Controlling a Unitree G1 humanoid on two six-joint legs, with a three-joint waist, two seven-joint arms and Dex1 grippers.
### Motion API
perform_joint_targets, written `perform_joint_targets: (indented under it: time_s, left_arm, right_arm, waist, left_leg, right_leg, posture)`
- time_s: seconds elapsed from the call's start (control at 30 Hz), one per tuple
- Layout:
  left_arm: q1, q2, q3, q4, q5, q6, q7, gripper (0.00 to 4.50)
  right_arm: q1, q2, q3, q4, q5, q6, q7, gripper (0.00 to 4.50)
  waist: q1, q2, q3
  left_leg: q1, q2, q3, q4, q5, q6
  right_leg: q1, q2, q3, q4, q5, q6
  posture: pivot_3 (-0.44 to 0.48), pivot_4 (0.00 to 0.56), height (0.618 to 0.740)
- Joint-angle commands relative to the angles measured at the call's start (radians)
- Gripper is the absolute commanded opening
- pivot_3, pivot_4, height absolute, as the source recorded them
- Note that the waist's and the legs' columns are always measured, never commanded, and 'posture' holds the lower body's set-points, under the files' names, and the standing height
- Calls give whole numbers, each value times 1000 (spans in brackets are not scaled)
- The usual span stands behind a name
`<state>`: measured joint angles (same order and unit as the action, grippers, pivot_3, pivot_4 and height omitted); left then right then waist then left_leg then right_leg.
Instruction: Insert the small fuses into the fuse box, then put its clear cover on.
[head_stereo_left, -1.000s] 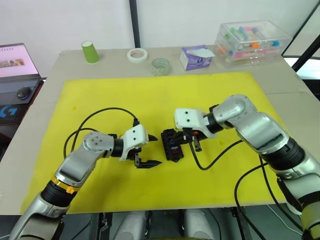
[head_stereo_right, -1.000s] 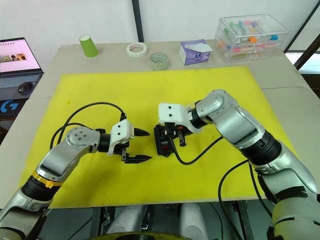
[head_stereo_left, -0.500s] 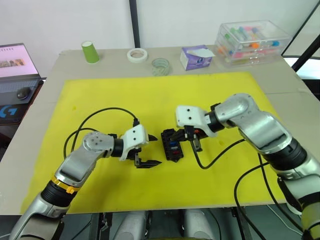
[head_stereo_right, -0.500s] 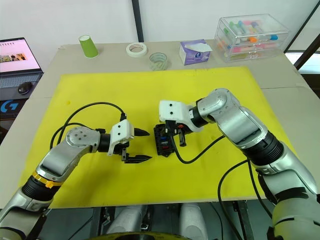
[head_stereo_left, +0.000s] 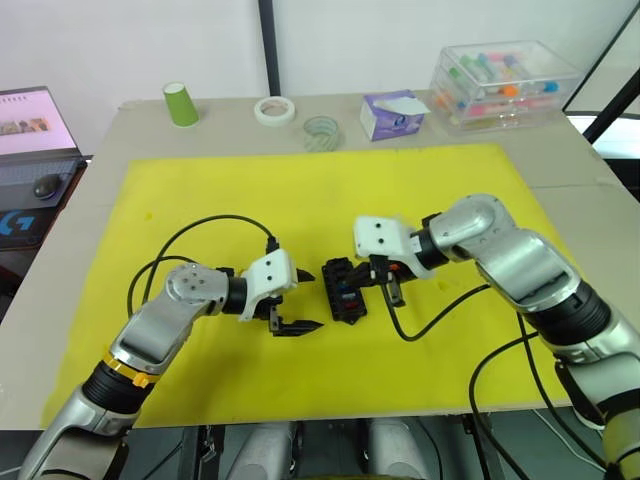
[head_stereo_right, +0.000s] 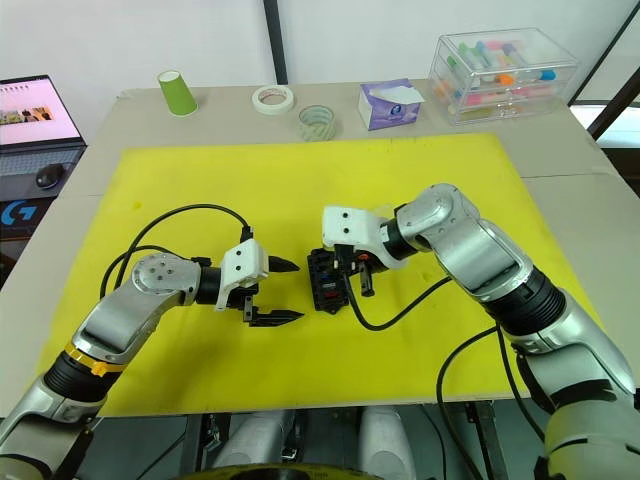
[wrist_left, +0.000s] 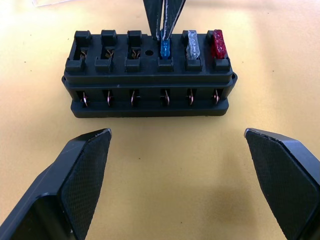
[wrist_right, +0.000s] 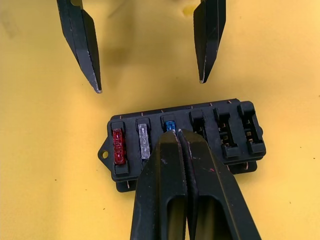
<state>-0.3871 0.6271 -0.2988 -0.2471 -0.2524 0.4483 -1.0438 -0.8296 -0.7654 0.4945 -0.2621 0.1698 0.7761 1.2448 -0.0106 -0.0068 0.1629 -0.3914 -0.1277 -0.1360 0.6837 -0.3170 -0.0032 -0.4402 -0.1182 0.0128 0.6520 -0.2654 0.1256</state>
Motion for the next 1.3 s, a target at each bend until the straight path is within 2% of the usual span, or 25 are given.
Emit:
perform_joint_targets:
  time_s: [0.03, 0.43, 0.67, 0.87, 1.07, 1.17, 1.3]
  left_arm:
    - [-7, -1, 15, -21, -9, -7, -4, 4500]
    - [-18, -16, 34, -16, -29, 8, 6, 4500]
    - [-16, -6, 54, -27, -44, 13, 2, 4500]
    - [-24, 24, 148, -103, -143, 85, -7, 4500]
    - [49, 203, 418, -201, -342, 262, -32, 4500]
    - [114, 319, 540, -176, -379, 303, -75, 4500]
    - [279, 459, 698, -103, -351, 276, -176, 4500]
  right_arm:
    - [22, -5, 12, -2, -19, -22, 0, 27]
    - [78, -20, 44, -7, -63, -52, 10, 27]
    - [28, 7, -34, -41, 15, 25, 18, 27]
    - [-27, 23, -161, -69, 131, 117, 6, 27]
    - [32, -118, -269, -81, 177, 78, 37, 27]
    - [77, -189, -304, -60, 177, 43, 54, 626]
    - [151, -304, -372, -1, 163, -12, 72, 2033]
  waist:
    - [0, 0, 0]
    - [1, -1, -1]
    - [1, -1, -2]
    - [0, -1, -1]
    - [0, -1, -1]
    - [0, -1, -1]
    - [-1, 0, 0]
  left_leg:
    - [0, 0, 0, 0, 0, 0]
    - [1, 0, 0, 0, 0, 0]
    - [1, 0, 0, 0, 0, 0]
    - [0, 0, 0, 0, 0, 0]
    - [0, 0, -1, 0, 0, 0]
    - [0, 0, 0, -1, 0, 0]
    - [0, 0, 1, -2, 0, 0]
  right_leg:
    - [0, 0, 0, 0, 0, 0]
    - [1, 0, 0, 0, 0, 0]
    - [1, 0, 0, 0, 0, 0]
    - [0, 0, 0, 0, 0, 0]
    - [0, 0, 0, 0, 0, 0]
    - [0, 0, 0, 0, 0, 0]
    - [-1, 0, 0, -1, 0, 0]
  posture:
    - [0, 150, 740]
    - [0, 150, 740]
    - [0, 150, 740]
    - [0, 150, 740]
    - [0, 150, 740]
    - [0, 150, 740]
    - [0, 150, 740]
